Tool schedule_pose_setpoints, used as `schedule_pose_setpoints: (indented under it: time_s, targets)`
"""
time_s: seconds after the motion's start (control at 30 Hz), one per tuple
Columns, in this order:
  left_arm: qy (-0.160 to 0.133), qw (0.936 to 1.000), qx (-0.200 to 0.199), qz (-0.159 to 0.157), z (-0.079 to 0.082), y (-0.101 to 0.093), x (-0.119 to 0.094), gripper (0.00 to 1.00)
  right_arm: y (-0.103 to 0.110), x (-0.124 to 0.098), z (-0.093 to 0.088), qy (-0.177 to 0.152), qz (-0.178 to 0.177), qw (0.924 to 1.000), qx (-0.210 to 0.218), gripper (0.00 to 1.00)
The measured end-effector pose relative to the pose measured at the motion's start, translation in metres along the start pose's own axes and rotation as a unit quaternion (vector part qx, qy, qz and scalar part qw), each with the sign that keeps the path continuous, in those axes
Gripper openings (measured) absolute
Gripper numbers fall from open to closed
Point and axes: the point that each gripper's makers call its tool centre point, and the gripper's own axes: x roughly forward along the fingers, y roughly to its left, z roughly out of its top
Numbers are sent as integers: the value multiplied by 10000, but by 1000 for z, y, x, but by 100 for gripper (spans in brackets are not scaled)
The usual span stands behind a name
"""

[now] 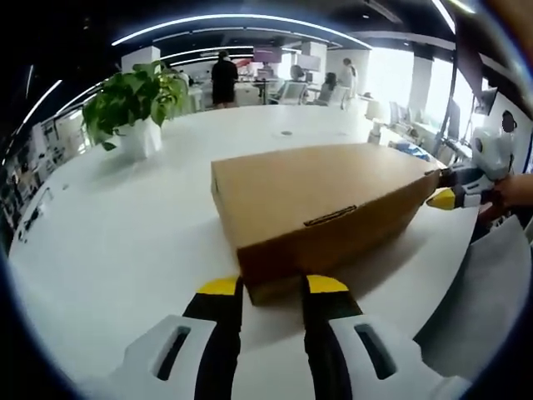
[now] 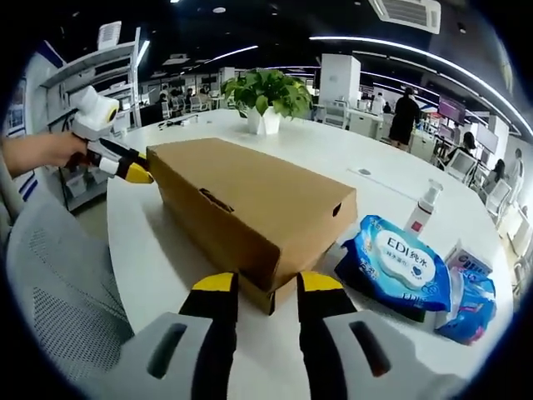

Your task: Operate the shoe box by opening the lid, removing the specified soft item, and placing it in the target area until the item is outside and the box remains undamaged.

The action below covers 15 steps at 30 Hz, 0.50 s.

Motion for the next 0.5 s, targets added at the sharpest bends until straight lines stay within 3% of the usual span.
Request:
schedule_pose_setpoints:
  time_s: [0.23, 0.5]
  targets:
    - [-7, 10000, 43, 23, 2, 5, -7, 27, -3, -5, 0, 2, -4, 10000, -53, 29]
    - [-104, 9998, 172, -66, 14, 7, -11, 28, -4, -9, 16, -152, 88, 9998, -130, 31]
